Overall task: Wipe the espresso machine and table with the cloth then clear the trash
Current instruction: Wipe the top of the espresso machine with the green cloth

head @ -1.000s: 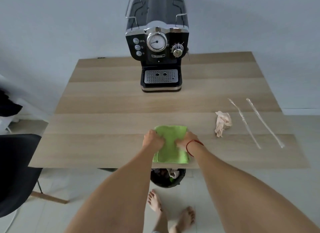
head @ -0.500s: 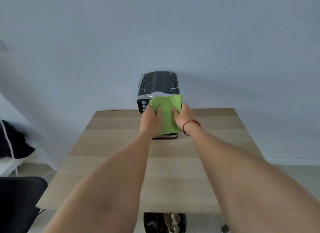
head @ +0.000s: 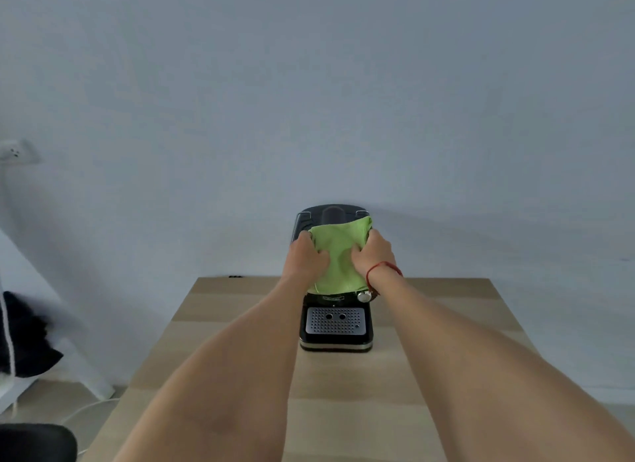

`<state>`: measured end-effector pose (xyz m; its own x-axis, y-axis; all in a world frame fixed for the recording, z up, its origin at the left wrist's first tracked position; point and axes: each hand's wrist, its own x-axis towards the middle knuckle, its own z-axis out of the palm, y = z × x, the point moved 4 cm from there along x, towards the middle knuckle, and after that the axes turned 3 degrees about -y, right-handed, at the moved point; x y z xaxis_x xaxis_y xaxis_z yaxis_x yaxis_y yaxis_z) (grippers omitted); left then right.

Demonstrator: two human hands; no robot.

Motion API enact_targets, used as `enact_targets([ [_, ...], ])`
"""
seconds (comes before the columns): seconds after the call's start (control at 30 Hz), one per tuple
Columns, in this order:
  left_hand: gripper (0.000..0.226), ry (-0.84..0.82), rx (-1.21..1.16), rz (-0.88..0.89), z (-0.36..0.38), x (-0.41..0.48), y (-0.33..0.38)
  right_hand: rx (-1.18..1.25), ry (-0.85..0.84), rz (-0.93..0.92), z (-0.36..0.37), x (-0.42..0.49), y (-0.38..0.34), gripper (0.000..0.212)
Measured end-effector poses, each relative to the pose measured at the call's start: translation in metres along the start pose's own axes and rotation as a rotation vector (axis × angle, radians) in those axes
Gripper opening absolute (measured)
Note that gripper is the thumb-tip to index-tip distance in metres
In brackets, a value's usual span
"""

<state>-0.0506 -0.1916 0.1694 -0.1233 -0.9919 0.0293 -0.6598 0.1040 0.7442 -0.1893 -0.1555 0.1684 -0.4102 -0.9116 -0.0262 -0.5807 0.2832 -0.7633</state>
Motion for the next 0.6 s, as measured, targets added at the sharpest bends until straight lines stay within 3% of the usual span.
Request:
enact_targets([
  [0.17,0.037,0.032,-0.030,0.089,0.002,0.049,0.003,-0.037,0.058,0.047,0.004,0.048,-0.007,0.035],
  [0.3,0.032,0.142,0.070,0.091,-0.001,0.077,-0.004,-0.393,0.180,-0.226,0.019,0.068,-0.026,0.056],
  [0.37,0.035,0.185,0.115,0.015,-0.004,0.086,-0.016,-0.432,0.050,-0.293,0.037,0.071,-0.027,0.059],
  [0.5,0.051,0.018,0.027,-0.274,0.005,0.097,-0.047,-0.559,-0.182,-0.148,0.062,0.078,-0.012,0.083],
  [0.6,0.050,-0.032,-0.088,-0.327,0.012,0.101,-0.055,-0.578,-0.274,-0.077,0.066,0.089,-0.013,0.088],
])
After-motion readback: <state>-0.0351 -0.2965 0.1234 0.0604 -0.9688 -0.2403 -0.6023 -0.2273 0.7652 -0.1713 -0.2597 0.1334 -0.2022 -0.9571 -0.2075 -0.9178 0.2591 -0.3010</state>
